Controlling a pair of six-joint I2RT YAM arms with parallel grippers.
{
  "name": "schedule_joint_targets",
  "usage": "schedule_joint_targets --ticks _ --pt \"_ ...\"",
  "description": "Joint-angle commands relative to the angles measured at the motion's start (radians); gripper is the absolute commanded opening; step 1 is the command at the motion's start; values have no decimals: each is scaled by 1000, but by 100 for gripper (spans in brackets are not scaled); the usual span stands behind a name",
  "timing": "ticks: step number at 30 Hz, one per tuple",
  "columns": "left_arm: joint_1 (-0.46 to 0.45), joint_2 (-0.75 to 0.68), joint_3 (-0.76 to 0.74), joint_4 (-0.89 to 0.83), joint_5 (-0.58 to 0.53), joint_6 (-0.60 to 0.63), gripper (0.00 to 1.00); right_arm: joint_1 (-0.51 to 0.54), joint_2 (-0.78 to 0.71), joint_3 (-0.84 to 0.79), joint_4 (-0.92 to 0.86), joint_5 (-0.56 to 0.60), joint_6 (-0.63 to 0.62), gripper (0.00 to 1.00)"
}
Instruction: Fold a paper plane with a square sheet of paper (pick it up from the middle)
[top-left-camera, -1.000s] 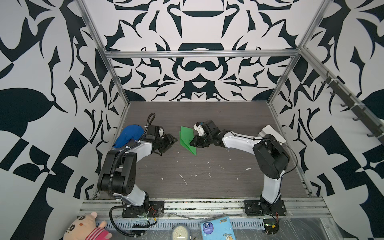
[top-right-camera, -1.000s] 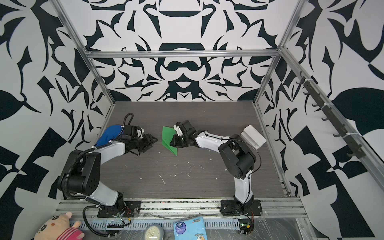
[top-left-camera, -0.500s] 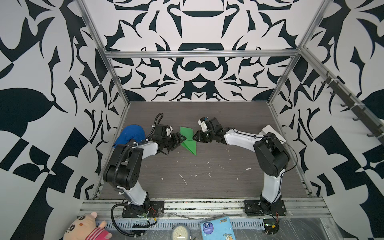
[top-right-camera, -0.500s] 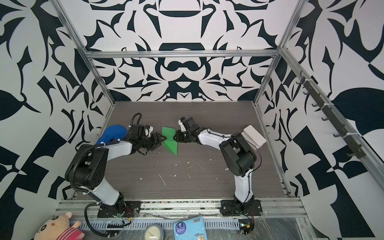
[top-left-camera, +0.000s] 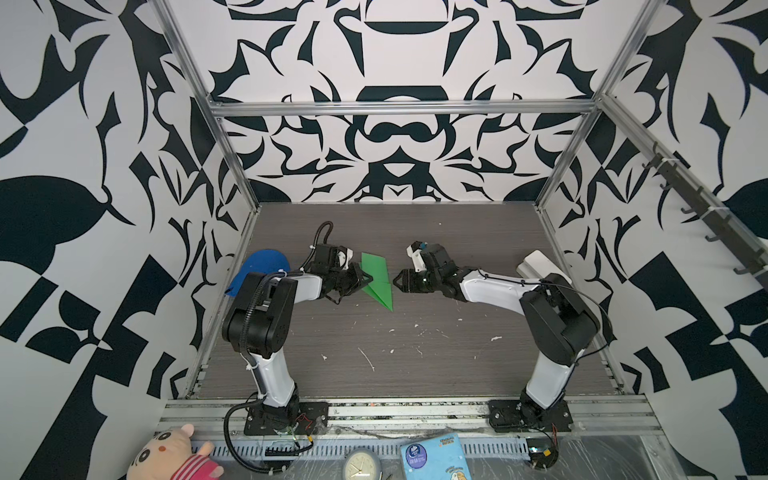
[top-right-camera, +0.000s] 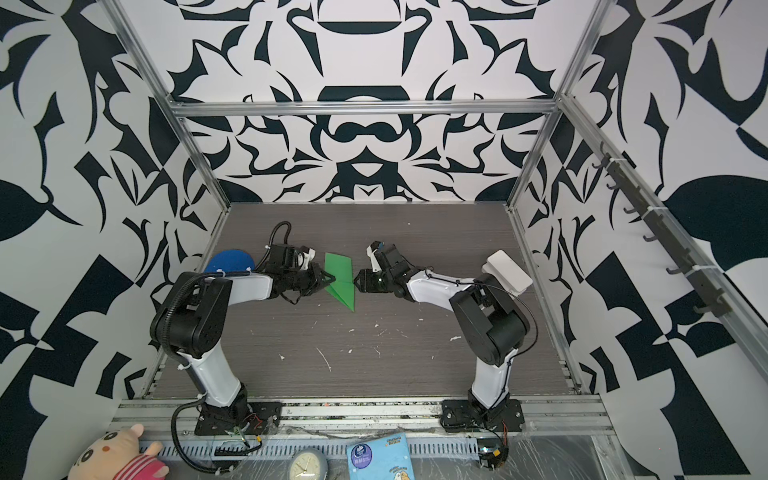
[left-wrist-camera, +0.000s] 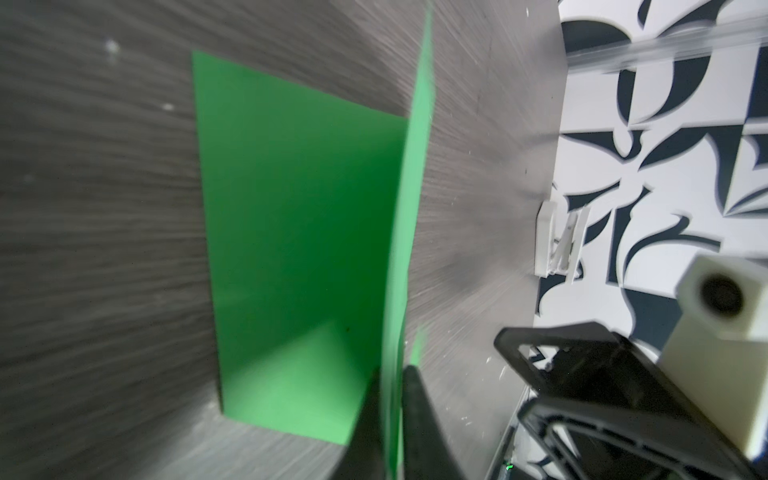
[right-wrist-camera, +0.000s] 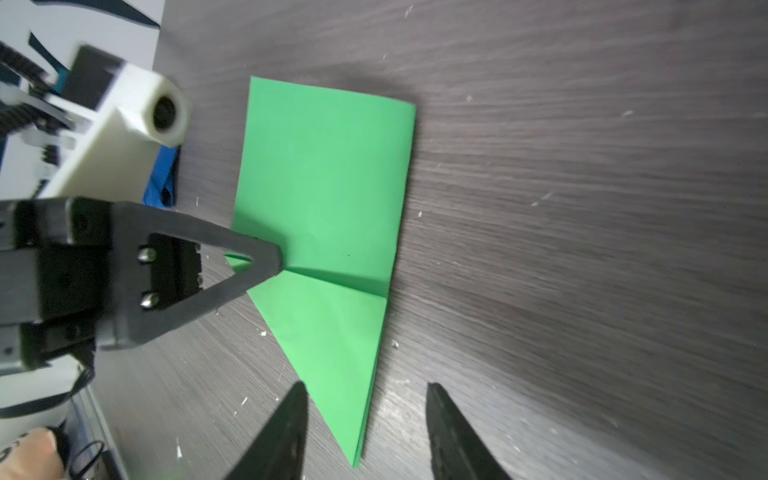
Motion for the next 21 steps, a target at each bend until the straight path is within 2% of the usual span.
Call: schedule_joint_targets --ticks 1,3,5,8,13,17,21 --pt "-15 -34 -12 43 -28 -79 5 -4 -83 -55 88 106 -86 61" --pt "-40 -57 -9 12 -75 -102 1 -5 -127 -105 118 159 -132 73" --pt "-66 -74 -9 -12 -132 -120 0 -5 -166 -156 155 205 -174 77" --pt "-103 -87 -14 -10 -200 -183 0 -5 -220 -231 221 270 -240 77" --pt "-172 -113 -5 10 -346 -322 0 -3 -262 -371 423 257 -425 75" --pt "-208 -119 -12 17 -450 -440 0 35 -255 -367 446 238 -573 72" --pt "-227 -101 -6 -8 -481 -498 0 116 -202 -361 515 253 -754 72"
